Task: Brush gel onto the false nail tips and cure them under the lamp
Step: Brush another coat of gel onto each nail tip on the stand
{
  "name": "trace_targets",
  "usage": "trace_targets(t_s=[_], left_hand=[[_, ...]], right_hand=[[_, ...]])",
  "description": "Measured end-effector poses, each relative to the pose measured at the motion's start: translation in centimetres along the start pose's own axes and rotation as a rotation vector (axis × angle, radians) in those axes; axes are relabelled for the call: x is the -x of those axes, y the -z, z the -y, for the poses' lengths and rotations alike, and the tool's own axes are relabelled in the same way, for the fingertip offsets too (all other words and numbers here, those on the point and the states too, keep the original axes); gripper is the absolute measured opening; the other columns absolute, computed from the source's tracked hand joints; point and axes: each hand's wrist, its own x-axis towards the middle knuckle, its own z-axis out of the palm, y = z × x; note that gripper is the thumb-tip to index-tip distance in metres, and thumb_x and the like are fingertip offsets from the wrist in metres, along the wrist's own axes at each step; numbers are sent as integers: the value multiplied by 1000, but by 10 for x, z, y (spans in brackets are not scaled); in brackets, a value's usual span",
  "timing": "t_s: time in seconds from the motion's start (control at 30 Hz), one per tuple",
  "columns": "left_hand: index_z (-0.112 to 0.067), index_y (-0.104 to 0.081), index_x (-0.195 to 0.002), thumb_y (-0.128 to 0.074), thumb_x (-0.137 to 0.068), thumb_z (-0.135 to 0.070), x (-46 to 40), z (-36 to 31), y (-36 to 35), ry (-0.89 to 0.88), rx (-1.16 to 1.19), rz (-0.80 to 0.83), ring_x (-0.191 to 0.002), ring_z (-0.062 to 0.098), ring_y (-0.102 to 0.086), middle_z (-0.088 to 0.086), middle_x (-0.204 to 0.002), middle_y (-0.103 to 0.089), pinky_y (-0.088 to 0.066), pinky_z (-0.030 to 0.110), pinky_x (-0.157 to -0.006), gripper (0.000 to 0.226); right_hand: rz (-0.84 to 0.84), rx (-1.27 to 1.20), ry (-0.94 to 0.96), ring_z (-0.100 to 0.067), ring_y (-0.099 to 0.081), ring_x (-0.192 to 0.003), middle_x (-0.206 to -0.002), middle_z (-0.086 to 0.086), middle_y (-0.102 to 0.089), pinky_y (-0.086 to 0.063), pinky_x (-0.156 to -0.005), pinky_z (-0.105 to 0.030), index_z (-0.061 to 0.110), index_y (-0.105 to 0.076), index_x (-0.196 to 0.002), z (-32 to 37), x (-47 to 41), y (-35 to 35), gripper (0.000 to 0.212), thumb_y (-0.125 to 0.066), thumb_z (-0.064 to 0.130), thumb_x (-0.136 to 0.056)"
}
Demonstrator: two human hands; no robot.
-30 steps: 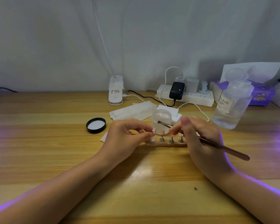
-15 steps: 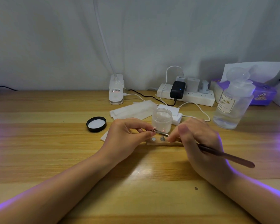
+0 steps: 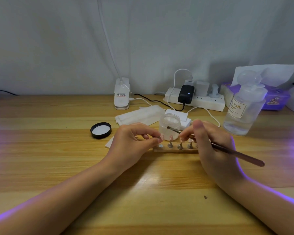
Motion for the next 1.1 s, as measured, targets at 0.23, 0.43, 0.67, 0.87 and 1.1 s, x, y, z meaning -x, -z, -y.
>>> trace_targets(t_s=[0.23, 0.43, 0.67, 0.87, 1.1], left_hand=[[-31, -72, -73, -76, -71, -14, 1, 0, 0, 4, 5, -4, -69, -2, -51, -15, -73, -67, -41, 9, -58, 18], [-32, -72, -73, -76, -71, -13, 1, -1, 0, 1, 5, -6, -66, -4, -50, -20, -70, -66, -39, 8, -56, 19], [-31, -72, -72, -76, -72, -13, 1, -2, -1, 37, 36, -18, -58, -5, -47, -20, -64, -64, -38, 7, -53, 18], [-28, -71, -71, -76, -71, -10, 2, -4, -1, 75, 63, -10, -55, -4, -48, -19, -58, -63, -41, 8, -53, 18], [-27, -72, -73, -76, -70, -12, 1, -5, -1, 69, 53, -7, -59, -2, -52, -17, -63, -66, -44, 9, -56, 16]], right_hand=[[48, 78, 78, -5, -56, -66, -65, 9, -61, -42, -71, -29, 19, -65, -69, 1, 2, -3, 52, -29, 45, -96], [52, 55, 111, -6, -57, -68, -67, 7, -62, -44, -69, -33, 15, -66, -70, 3, 1, -2, 51, -30, 40, -97], [0, 13, 2, -5, -57, -68, -65, 9, -61, -43, -69, -24, 26, -63, -69, 2, 0, 0, 38, -34, 34, -93], [83, 42, 88, -6, -57, -68, -67, 7, -62, -42, -71, -31, 15, -65, -69, 2, 1, -4, 43, -36, 31, -94], [65, 16, 82, -5, -56, -69, -68, 7, -62, -42, -69, -26, 15, -65, -70, 5, 0, -3, 45, -34, 35, -96]])
